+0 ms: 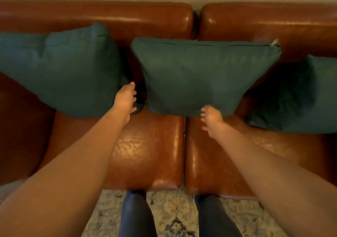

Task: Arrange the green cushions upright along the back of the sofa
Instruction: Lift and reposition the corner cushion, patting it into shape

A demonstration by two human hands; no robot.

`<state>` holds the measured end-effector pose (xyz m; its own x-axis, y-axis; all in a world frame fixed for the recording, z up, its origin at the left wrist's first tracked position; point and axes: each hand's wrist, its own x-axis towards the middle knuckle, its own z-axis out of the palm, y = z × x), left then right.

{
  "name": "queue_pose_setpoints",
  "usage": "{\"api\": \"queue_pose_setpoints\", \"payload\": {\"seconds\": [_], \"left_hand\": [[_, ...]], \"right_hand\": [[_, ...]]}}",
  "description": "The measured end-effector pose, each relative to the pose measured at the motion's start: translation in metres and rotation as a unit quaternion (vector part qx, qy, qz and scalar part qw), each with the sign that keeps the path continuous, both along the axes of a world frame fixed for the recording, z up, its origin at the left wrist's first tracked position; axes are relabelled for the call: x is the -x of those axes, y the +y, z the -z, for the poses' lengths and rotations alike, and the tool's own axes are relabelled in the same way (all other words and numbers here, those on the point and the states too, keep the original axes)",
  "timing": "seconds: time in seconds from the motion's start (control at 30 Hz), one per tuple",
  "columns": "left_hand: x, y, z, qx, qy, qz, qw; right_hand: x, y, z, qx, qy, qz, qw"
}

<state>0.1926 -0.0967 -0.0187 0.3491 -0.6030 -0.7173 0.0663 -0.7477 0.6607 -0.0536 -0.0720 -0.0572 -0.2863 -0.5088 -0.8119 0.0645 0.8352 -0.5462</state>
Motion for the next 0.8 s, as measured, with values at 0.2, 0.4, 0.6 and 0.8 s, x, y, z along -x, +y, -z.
{"api": "queue_pose_setpoints", "payload": {"seconds": [0.2, 0.4, 0.6, 0.8], "left_hand": [[-0.107, 0.031, 0.027, -0.019, -0.035, -0.01, 0.999], [-0.242, 0.033, 0.039, -0.033, -0.092, -0.035, 0.995], [-0.332, 0.023, 0.022, 0.012, -0.194, -0.097, 0.976], [-0.355, -0.012, 0.008, 0.115, 0.009, -0.122, 0.986]], "right_hand": [[-0.125, -0.007, -0.015, 0.054, -0.058, -0.131, 0.988], [-0.231, -0.027, -0.004, 0.109, -0.031, -0.092, 0.989], [-0.295, -0.058, -0.007, 0.133, -0.022, -0.017, 0.991], [-0.325, -0.068, -0.016, 0.115, -0.089, 0.022, 0.989]]}}
